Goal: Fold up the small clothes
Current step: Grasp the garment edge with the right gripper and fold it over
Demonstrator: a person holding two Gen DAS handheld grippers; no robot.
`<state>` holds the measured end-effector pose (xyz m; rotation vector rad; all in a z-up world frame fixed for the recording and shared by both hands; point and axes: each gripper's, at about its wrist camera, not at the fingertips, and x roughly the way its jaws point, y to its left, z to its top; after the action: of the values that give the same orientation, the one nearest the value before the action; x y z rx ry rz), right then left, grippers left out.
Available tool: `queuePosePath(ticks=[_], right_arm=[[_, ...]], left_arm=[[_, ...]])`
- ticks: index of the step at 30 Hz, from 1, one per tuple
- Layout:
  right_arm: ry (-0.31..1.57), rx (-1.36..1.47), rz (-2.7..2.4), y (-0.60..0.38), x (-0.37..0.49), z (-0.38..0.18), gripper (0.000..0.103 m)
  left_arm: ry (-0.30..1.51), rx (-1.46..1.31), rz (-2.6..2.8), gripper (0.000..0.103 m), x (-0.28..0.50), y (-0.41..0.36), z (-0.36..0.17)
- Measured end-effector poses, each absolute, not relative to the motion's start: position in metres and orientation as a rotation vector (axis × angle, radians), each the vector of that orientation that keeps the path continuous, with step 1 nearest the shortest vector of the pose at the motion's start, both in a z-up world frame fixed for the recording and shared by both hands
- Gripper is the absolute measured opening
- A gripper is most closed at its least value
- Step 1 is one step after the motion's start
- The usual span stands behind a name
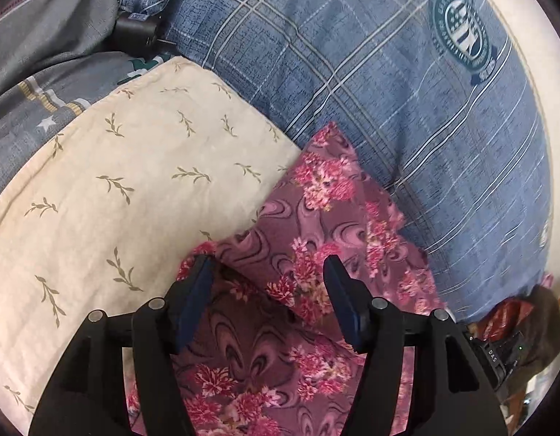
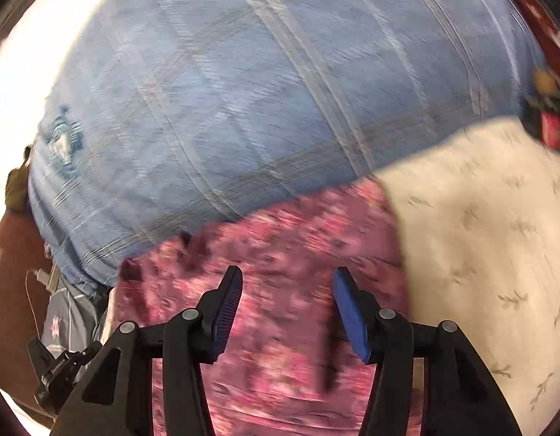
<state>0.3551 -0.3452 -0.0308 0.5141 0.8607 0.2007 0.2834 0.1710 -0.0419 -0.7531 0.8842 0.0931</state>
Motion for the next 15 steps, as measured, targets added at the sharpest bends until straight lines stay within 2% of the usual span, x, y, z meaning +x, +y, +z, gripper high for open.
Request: queuePosePath(ticks=[3, 4, 5, 10, 14, 15], right_arm=[[0.909, 0.474, 0.226, -0.328, 0.361, -0.052, 0.053], [0.948, 0.425, 0.249, -0.318, 0.365, -0.059, 0.032], [0.955, 0.380, 0.263, -0.300, 0.366, -0.059, 0.006], [0.770, 0.459, 0.263, -0.326, 0.350, -0.026, 0.004], [0.948, 0.316, 0.133, -0.324, 0.364, -0.058, 0.008], [0.906, 0.295, 0.113, -0.323, 0.355, -0.049, 0.013]], left_arm=[[0.887, -0.737, 0.105, 0.061, 0.287, 0.171, -0.044], [0.887, -0.727, 0.107, 0.061, 0.287, 0.170, -0.043], [0.887, -0.713, 0.110, 0.061, 0.288, 0.169, -0.042], [0.901, -0.661, 0.140, 0.061, 0.290, 0.162, -0.041], [0.911, -0.584, 0.153, 0.060, 0.290, 0.152, -0.036], [0.896, -0.595, 0.143, 0.060, 0.286, 0.153, -0.032]])
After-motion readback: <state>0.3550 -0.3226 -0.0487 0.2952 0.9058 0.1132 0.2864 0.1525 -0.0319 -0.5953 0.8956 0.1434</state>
